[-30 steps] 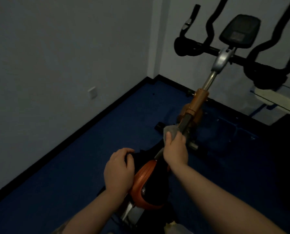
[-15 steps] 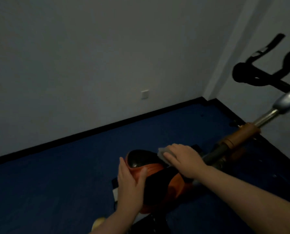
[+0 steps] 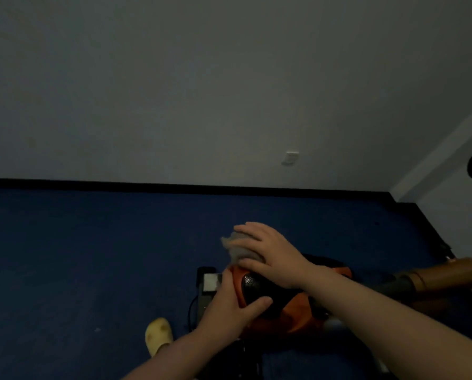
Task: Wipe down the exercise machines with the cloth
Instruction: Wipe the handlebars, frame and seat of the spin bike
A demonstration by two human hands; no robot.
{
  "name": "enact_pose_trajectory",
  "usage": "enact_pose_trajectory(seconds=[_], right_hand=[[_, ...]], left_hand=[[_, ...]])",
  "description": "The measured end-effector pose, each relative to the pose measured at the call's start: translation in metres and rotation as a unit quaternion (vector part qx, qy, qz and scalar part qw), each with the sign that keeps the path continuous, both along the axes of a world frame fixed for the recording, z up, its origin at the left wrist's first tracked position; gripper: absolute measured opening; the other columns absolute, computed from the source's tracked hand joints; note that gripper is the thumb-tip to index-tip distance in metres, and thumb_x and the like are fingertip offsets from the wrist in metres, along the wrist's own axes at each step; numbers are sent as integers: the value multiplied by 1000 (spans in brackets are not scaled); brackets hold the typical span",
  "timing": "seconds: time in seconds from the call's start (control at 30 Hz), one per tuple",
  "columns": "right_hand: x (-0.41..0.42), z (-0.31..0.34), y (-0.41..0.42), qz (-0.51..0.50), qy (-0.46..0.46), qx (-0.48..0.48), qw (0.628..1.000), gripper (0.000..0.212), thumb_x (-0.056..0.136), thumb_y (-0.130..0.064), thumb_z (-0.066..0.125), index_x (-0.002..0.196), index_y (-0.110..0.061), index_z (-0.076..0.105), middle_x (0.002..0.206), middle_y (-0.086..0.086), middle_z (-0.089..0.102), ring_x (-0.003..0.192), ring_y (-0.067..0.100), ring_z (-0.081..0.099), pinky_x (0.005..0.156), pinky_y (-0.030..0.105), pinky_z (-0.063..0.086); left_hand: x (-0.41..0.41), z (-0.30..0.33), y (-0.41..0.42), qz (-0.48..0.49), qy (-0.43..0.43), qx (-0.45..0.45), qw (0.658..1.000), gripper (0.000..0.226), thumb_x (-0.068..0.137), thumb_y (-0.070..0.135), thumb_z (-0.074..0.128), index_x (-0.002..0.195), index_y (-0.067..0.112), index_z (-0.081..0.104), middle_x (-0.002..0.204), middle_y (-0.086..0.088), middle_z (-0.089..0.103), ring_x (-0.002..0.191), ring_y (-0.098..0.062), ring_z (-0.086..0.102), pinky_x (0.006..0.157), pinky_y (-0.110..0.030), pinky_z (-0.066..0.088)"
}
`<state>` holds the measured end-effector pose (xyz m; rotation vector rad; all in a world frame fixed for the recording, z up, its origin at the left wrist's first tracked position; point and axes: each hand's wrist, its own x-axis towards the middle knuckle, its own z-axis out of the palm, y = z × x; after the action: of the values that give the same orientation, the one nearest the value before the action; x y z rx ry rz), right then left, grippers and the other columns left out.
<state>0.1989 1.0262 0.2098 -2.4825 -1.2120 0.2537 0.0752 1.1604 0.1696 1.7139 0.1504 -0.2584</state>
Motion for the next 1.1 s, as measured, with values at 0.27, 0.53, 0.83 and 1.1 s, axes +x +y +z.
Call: enact_pose_trajectory(seconds=[0.27, 0.53, 0.83, 1.1], right_hand=[[14, 5, 35, -211, 81, 1, 974, 29, 95, -53, 42, 104, -32, 60, 112, -5, 58, 106, 18, 55, 81, 35, 44], [21, 6, -4, -59, 139, 5, 988, 44, 94, -57, 45, 135, -40, 46, 142, -13, 40, 132, 7, 35, 103, 26, 34], [10, 13, 17, 68, 16, -56, 996, 38, 91, -55, 52, 119, -30, 60, 130, -12, 47, 123, 7, 37, 105, 25, 28], [20, 14, 62, -132, 53, -132, 981, 43, 96, -59, 31, 102, -33, 65, 105, 0, 59, 99, 23, 55, 78, 36, 46]], left_hand=[[1, 0, 2, -1, 29, -24, 999, 80, 66, 55, 77, 127, 33, 31, 117, 10, 59, 104, 2, 60, 95, -31, 51], [3, -3, 2, 9, 35, -8, 999, 75, 60, 63, 75, 117, 37, 35, 113, 12, 61, 101, 1, 61, 94, -31, 52], [1, -5, 1, 4, 34, -21, 999, 80, 62, 62, 75, 124, 39, 31, 119, 18, 57, 107, 7, 57, 98, -28, 49], [0, -8, 1, 10, 32, -25, 999, 73, 66, 57, 77, 120, 34, 34, 114, 11, 61, 102, 2, 61, 95, -32, 51]])
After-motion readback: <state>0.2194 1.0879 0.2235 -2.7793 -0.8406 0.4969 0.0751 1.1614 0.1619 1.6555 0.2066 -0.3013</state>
